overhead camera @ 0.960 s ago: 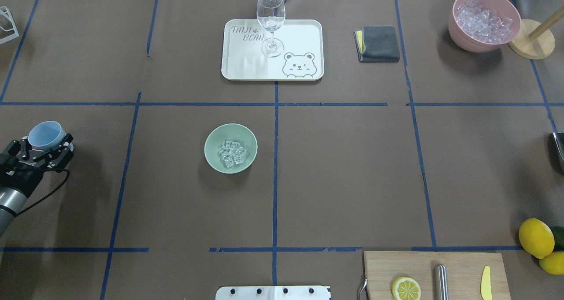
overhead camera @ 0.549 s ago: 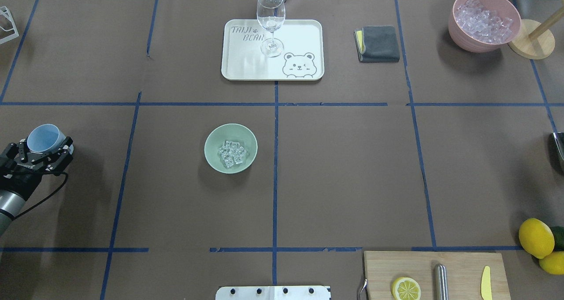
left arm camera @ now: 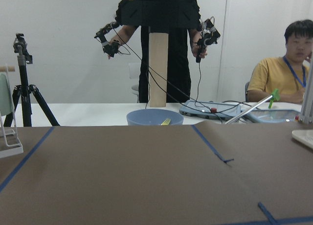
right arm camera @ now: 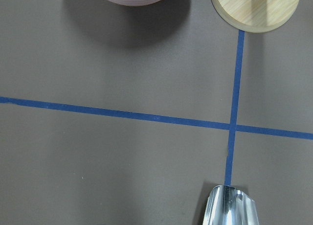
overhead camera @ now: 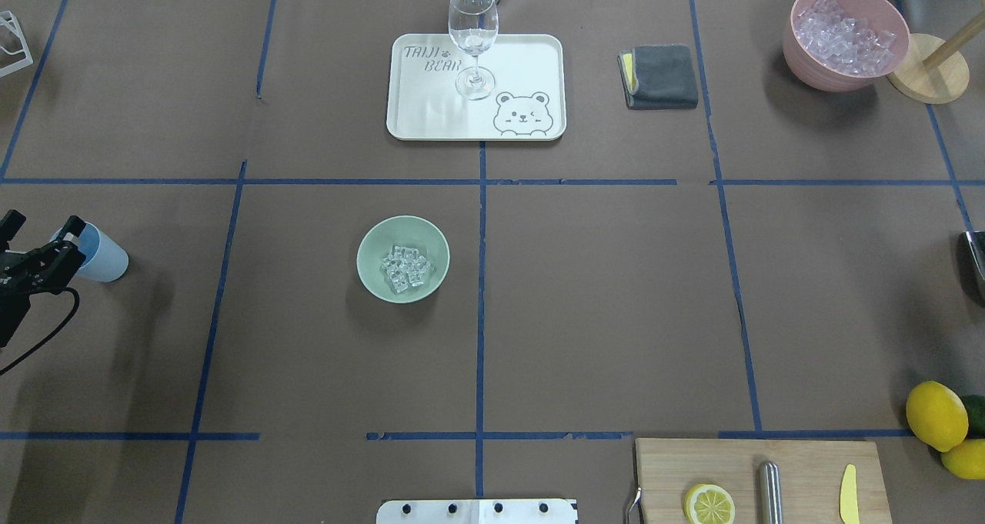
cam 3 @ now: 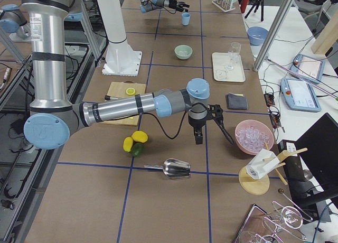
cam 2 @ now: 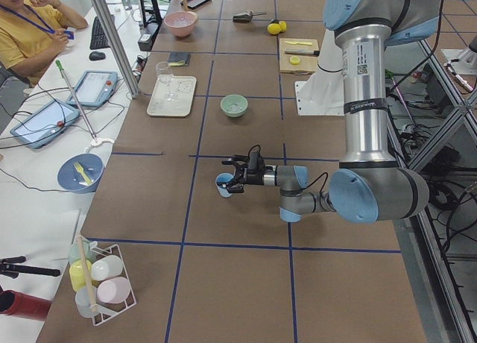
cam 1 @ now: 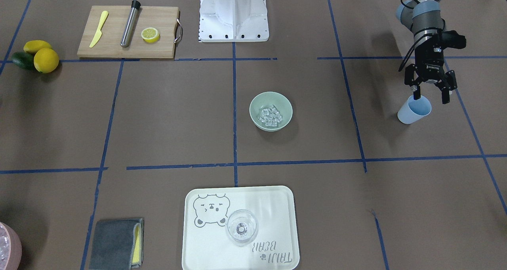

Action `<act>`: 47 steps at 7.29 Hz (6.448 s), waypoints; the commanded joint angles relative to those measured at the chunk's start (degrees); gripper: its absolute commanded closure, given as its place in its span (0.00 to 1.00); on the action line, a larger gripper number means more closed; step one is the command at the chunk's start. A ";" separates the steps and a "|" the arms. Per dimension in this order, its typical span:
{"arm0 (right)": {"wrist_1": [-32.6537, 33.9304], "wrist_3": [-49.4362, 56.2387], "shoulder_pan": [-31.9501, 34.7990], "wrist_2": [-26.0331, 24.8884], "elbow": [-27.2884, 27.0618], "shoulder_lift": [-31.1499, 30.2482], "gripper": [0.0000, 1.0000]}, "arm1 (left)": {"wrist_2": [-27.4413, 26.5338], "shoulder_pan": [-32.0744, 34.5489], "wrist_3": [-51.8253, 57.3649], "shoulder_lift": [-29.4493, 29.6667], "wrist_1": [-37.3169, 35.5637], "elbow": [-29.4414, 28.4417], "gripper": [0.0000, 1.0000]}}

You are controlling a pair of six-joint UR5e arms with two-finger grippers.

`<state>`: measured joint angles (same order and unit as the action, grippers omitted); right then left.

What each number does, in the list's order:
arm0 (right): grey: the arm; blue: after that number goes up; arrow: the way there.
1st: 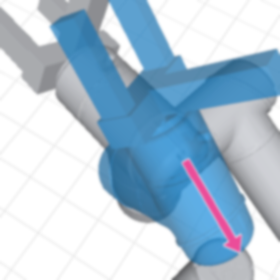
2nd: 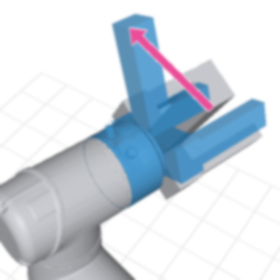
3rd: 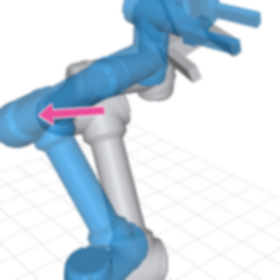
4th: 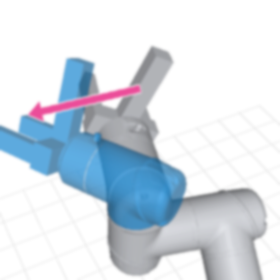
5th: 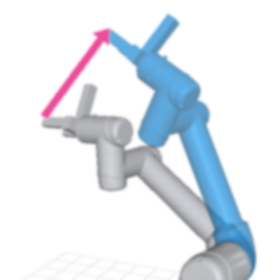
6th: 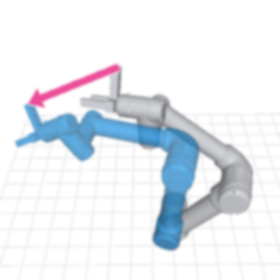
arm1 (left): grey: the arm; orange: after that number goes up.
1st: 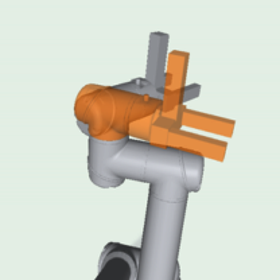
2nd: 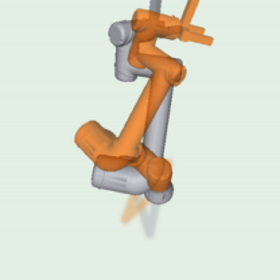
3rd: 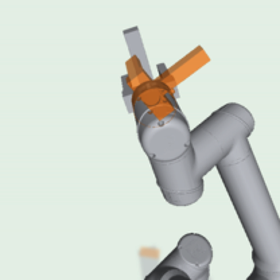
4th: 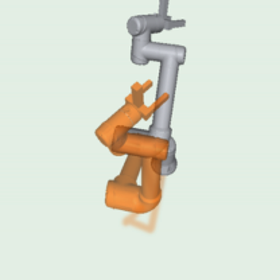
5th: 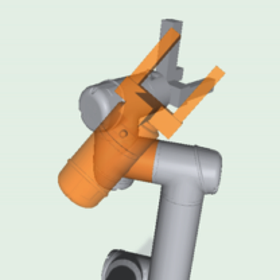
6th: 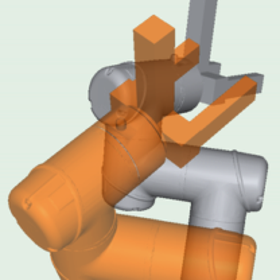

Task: Pour ice into bowl

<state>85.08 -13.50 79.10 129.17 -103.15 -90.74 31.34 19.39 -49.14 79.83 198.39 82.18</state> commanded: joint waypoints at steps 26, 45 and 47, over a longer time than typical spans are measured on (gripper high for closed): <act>11.95 -63.67 -50.35 -27.90 9.72 51.45 0.00 | 103.58 68.50 52.74 5.60 -101.54 14.85 0.00; -0.35 -64.37 -54.67 -29.06 16.63 49.81 1.00 | 103.66 68.50 52.74 5.07 -101.10 14.33 0.00; 0.26 -63.40 -51.09 -27.32 5.64 44.35 1.00 | 103.66 68.50 52.74 5.07 -101.10 14.41 0.00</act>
<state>84.92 -77.32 25.75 100.66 -91.37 -43.37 135.00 87.89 3.60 84.90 97.29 96.57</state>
